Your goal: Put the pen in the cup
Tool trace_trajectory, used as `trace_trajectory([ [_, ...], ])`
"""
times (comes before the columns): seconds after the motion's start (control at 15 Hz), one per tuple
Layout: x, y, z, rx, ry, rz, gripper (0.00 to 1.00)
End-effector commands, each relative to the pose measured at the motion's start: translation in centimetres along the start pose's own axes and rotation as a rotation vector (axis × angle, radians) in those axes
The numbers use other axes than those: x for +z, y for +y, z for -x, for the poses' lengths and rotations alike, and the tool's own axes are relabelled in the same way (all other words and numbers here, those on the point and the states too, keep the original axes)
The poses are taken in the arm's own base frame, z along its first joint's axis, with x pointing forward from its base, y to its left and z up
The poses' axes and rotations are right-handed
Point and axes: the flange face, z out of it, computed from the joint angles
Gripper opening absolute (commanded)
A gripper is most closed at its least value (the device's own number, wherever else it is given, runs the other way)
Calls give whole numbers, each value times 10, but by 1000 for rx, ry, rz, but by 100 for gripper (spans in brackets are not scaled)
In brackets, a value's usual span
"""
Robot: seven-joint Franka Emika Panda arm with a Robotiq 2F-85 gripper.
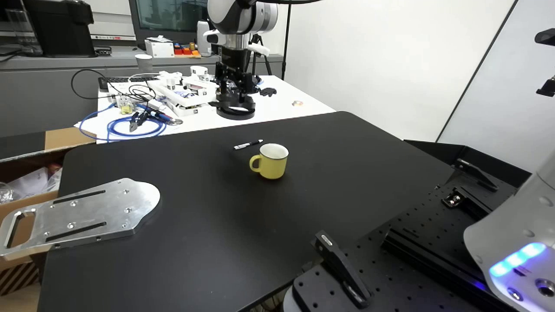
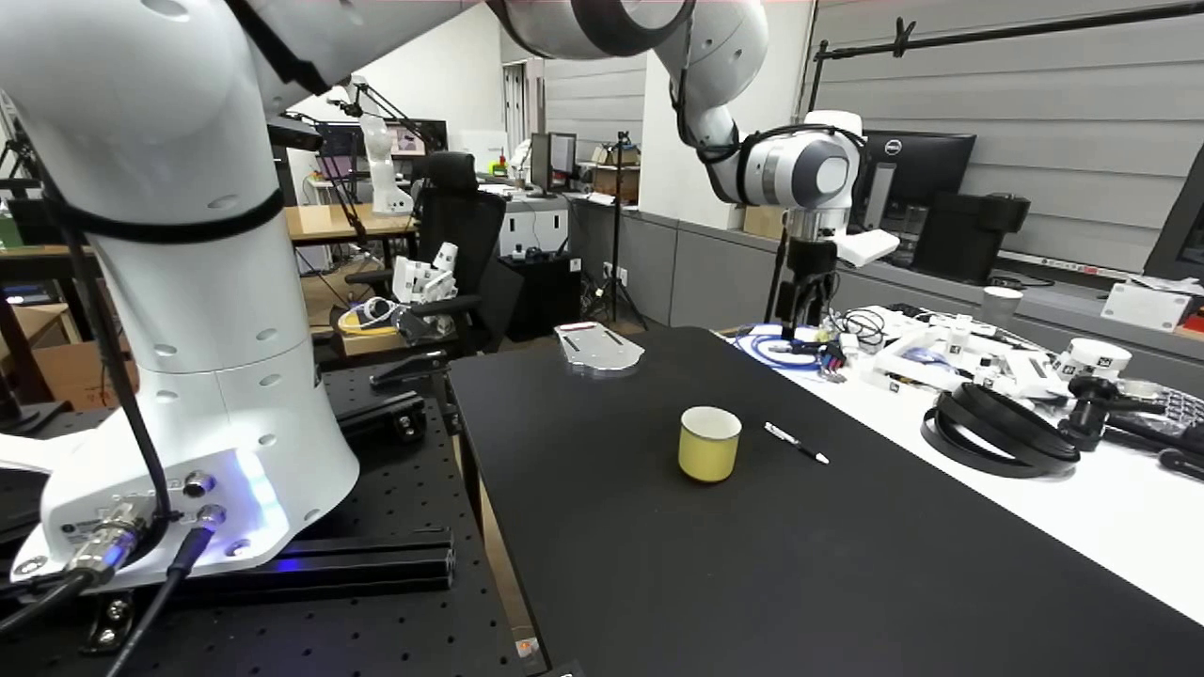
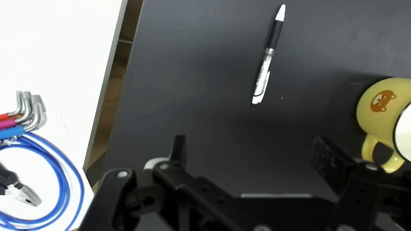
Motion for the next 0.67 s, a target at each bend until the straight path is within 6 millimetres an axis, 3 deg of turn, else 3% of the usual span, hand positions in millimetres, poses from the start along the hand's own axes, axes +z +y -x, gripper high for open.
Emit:
trace_trajectory([
  [0.0, 23, 6, -3, 51, -12, -14, 100],
  [0.33, 61, 0, -5, 77, -14, -44, 100],
  [0.6, 73, -11, -6, 60, 10, -81, 100],
])
